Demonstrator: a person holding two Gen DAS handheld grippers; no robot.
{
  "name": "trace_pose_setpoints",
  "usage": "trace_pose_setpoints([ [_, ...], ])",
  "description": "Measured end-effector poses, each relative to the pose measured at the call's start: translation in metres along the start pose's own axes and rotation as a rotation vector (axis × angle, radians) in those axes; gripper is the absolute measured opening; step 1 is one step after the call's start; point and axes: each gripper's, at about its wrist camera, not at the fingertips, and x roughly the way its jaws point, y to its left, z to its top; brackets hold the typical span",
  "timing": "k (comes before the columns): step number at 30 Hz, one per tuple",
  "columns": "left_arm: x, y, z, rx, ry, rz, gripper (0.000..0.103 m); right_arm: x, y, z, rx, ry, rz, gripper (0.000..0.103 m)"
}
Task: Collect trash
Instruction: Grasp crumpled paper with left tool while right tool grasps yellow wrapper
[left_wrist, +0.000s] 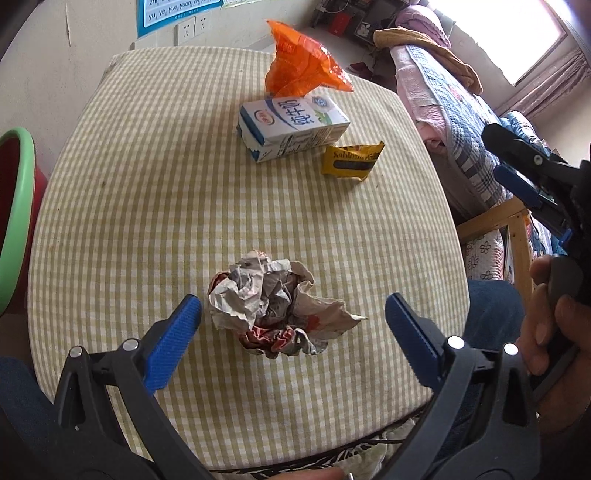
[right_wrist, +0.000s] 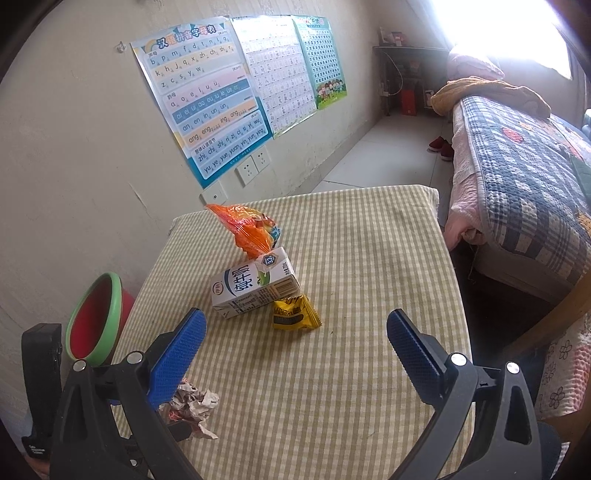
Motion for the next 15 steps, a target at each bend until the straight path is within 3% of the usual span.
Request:
trace_pose_setpoints([
  [9, 0.034, -0.002, 0.003, 0.031, 0.067, 0.05, 0.094, 0.03, -0.003, -0.003, 0.005, 0.054, 0.0, 0.095],
  [11, 0.037, -0.003, 0.005, 0.043, 0.068, 0.067, 0.077, 0.037, -0.004, -0.004, 0.005, 0.067, 0.0, 0.095],
  [15, 0.041, 0.003, 0.008, 0.024, 0.065, 0.064, 0.058, 0.053, -0.003, -0.005, 0.0, 0.089, 0.005, 0.095],
])
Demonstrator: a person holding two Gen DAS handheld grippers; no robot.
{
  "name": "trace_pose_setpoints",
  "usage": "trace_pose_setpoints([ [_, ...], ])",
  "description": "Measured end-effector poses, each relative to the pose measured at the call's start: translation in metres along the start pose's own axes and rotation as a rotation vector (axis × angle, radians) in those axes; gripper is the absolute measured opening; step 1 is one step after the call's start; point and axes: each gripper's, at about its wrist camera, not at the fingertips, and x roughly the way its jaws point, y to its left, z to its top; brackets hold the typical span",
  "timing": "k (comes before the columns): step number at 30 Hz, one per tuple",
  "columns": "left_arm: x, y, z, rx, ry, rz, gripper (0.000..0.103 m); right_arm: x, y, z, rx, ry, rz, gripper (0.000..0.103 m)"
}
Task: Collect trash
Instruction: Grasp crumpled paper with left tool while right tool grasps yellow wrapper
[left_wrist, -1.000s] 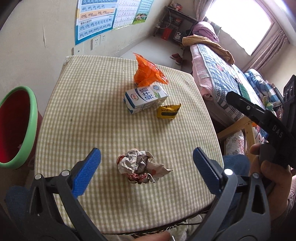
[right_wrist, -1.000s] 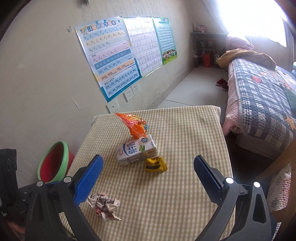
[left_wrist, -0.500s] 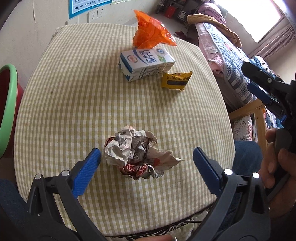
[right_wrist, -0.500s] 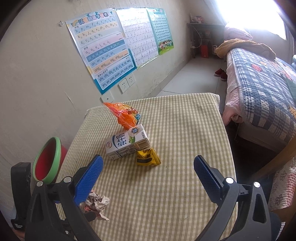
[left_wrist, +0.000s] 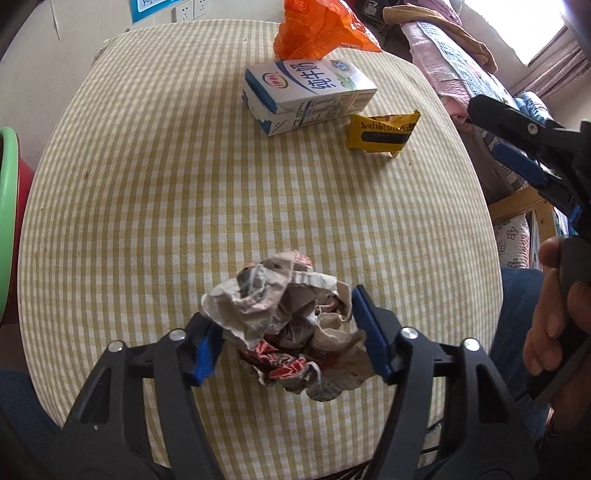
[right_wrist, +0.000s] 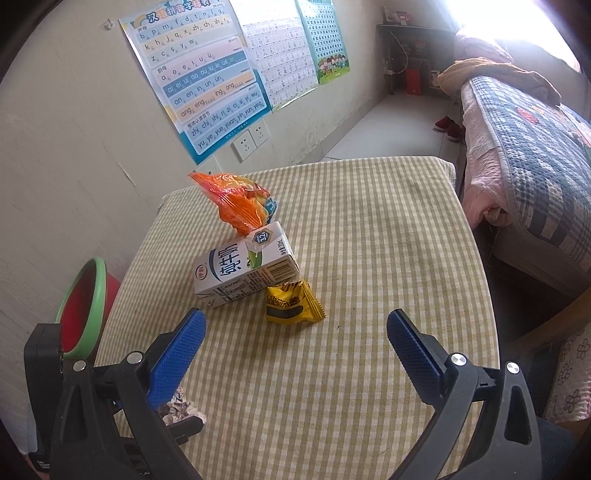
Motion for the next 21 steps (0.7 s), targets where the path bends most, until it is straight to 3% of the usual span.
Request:
trace_pose_setpoints([
  [8, -0.012, 0.015, 0.003, -0.024, -0.031, -0.03, 0.041, 0.034, 0.004, 0.001, -0.006, 0.047, 0.012, 0.095],
  [17, -0.032, 0.042, 0.008, -0.064, -0.073, -0.016, 0.037, 0.063, 0.003, 0.005, -0.021, 0.074, 0.006, 0.094],
  [21, -0.036, 0.051, 0.01, -0.071, -0.084, -0.015, 0.037, 0.069, 0.001, 0.005, -0.022, 0.079, 0.003, 0.086],
])
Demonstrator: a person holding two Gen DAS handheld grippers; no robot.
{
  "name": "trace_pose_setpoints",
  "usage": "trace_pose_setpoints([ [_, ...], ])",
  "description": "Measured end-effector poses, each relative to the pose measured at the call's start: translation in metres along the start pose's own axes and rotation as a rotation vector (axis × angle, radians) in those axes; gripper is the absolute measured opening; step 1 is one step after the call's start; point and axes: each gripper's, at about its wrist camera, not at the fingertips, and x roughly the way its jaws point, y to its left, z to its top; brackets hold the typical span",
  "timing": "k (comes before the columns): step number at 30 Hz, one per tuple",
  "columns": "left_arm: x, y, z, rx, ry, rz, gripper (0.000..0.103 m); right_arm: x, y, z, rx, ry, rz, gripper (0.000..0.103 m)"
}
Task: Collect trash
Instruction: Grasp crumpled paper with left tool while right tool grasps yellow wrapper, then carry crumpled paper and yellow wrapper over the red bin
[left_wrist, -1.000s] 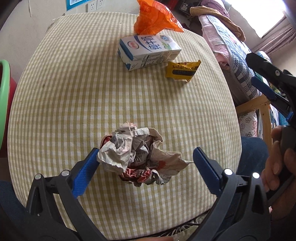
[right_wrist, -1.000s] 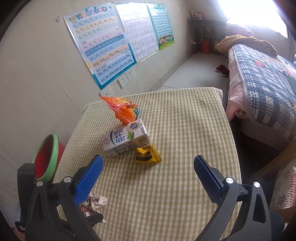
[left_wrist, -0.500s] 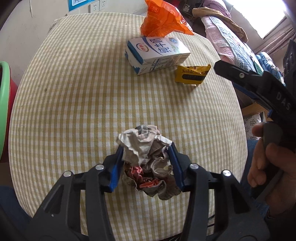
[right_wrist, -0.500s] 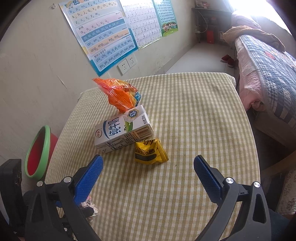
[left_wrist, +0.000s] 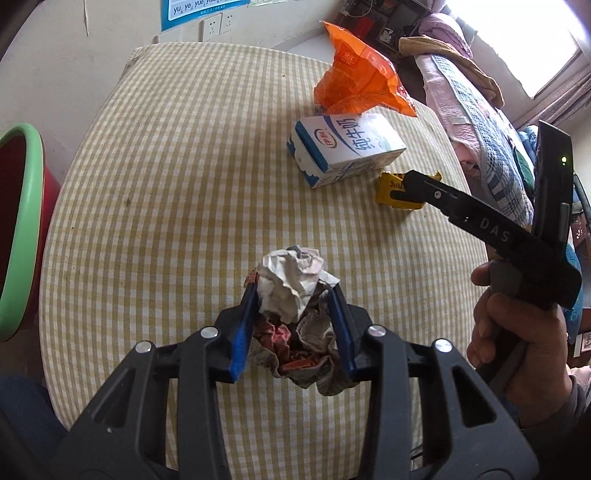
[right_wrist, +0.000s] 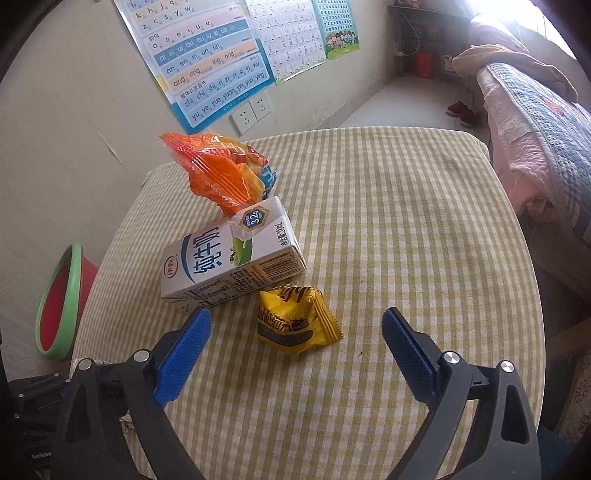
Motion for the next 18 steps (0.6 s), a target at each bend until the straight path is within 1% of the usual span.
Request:
trace_pose_setpoints([
  [2, 0.001, 0.001, 0.0, 0.0, 0.002, -0.003, 0.037, 0.004, -0.002, -0.001, -0.001, 0.01, 0.0, 0.081],
  [4, 0.002, 0.001, 0.0, 0.0, 0.004, -0.006, 0.037, 0.008, -0.004, -0.001, 0.004, 0.024, 0.005, 0.071],
  [5, 0.005, -0.002, 0.001, 0.0, 0.006, -0.008, 0.037, 0.009, -0.005, -0.001, 0.006, 0.03, 0.008, 0.068],
  [7, 0.007, -0.004, 0.001, 0.001, 0.009, -0.01, 0.037, 0.012, -0.006, 0.0, 0.006, 0.04, 0.01, 0.056],
  [9, 0.009, -0.008, 0.003, 0.003, 0.009, -0.011, 0.037, 0.013, -0.007, -0.001, 0.008, 0.048, 0.011, 0.049],
  [11, 0.009, -0.009, 0.003, 0.006, 0.006, -0.009, 0.037, 0.012, -0.008, -0.002, 0.01, 0.05, 0.011, 0.044],
  [13, 0.008, -0.009, 0.004, 0.008, 0.003, -0.01, 0.037, 0.01, -0.008, -0.002, 0.007, 0.049, 0.009, 0.037],
  [16, 0.004, -0.01, 0.004, 0.01, -0.005, -0.011, 0.037, 0.007, -0.005, -0.003, 0.003, 0.052, 0.01, 0.032],
  [18, -0.001, -0.01, 0.004, 0.012, -0.014, -0.012, 0.037, 0.001, -0.003, -0.003, -0.002, 0.045, 0.008, 0.031],
])
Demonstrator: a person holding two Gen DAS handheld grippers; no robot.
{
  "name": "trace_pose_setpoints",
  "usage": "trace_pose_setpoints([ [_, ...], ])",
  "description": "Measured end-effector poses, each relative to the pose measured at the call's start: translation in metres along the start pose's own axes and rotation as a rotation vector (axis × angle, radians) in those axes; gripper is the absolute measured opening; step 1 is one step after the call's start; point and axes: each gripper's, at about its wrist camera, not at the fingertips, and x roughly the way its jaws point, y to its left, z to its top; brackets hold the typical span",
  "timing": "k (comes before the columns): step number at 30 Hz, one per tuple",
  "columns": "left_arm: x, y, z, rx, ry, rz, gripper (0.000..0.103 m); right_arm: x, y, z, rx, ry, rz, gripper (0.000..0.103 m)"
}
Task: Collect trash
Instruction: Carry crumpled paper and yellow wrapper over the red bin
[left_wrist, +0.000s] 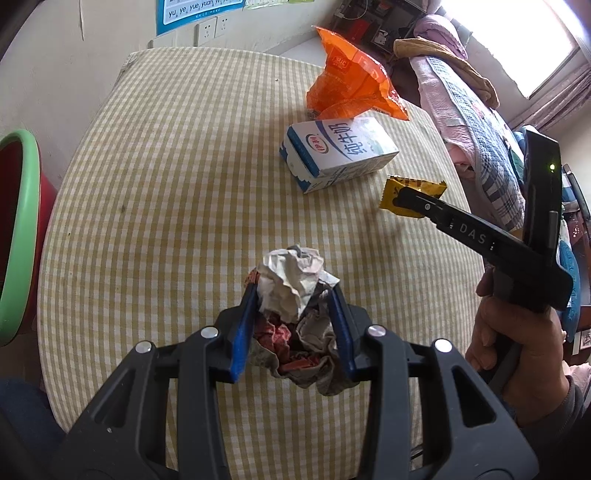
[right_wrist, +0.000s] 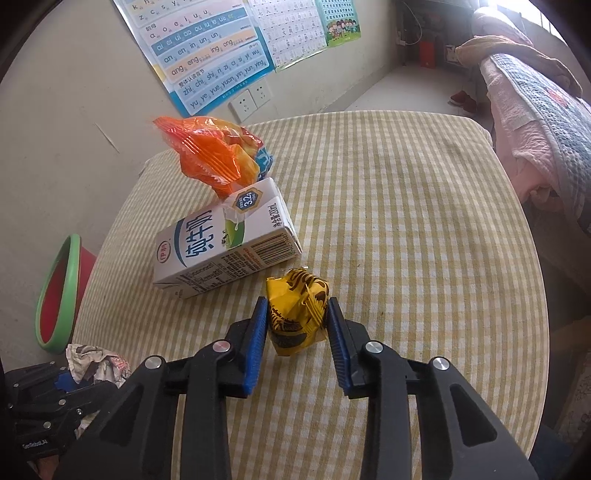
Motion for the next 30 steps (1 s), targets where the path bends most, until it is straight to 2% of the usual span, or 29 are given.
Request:
trace_pose_setpoints([
  [18, -0.062, 0.017, -0.008, -0.039, -0.138, 0.002, 0.037, -0.06, 0.056, -0.011, -0.093, -0.074, -0.006, 0.03],
  [30, -0.108, 0.06, -0.015, -0.134, -0.257, 0.027, 0.037, -0.086, 0.123, -0.009, -0.214, -0.116, 0.04, 0.03],
])
